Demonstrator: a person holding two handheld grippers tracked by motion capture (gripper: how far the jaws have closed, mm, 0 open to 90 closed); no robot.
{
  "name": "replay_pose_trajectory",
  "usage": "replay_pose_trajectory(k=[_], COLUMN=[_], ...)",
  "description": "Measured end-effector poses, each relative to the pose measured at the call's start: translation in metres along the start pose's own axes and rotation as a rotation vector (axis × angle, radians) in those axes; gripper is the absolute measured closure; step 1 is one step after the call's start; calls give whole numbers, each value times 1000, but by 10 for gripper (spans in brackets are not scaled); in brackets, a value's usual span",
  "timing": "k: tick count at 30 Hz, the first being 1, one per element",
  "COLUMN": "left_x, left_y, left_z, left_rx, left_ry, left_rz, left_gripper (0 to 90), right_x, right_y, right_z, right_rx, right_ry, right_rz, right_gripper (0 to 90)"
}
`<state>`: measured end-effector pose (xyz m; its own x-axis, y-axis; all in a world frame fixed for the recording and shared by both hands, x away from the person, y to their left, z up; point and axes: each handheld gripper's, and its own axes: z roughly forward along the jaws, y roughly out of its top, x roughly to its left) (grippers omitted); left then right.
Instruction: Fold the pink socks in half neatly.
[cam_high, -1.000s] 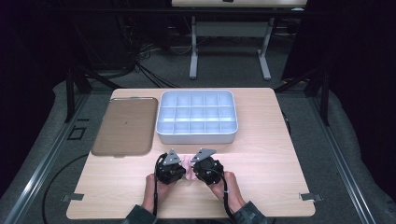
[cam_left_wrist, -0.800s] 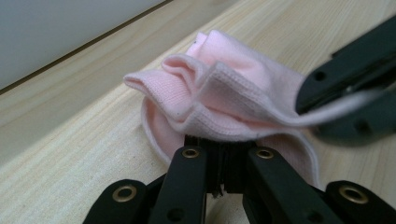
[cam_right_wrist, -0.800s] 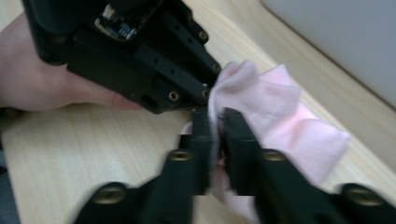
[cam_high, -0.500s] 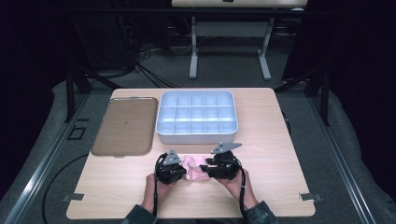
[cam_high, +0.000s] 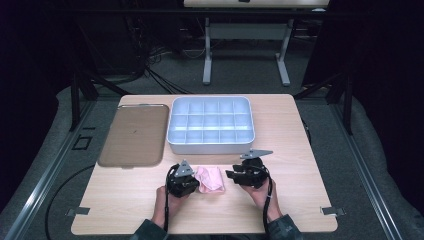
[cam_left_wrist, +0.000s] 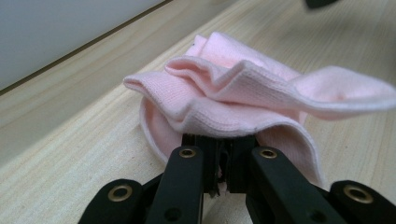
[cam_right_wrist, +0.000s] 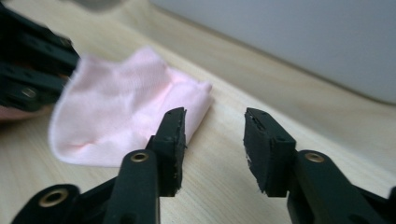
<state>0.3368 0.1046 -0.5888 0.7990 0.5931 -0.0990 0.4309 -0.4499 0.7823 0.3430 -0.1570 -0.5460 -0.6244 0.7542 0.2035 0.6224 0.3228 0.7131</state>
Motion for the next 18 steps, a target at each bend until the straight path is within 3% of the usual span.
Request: replay_pose_trajectory(k=[3, 5, 7, 10, 14, 18], left_x=[0, 0, 0, 0, -1, -5], left_y=[0, 0, 0, 0, 2, 3], left_z=[0, 0, 0, 0, -3, -15], left_rx=[-1, 0, -1, -2, -5, -7], left_ry=[0, 0, -1, -12, -16, 29], left_rz=[-3, -1, -2, 1, -18, -21], left_gripper=[865, 864, 863, 833, 657, 506], right_x=[13, 23, 30, 36, 34, 35], right_y=[2, 3, 4, 6, 5, 5], right_z=[22, 37, 48, 53, 53, 50], right_rx=[88, 107, 117, 136, 136, 132], right_ry=[-18, -28, -41, -91, -106, -115], right_rz=[-73, -110, -109, -146, -130, -141], right_gripper=[534, 497, 451, 368, 314, 267])
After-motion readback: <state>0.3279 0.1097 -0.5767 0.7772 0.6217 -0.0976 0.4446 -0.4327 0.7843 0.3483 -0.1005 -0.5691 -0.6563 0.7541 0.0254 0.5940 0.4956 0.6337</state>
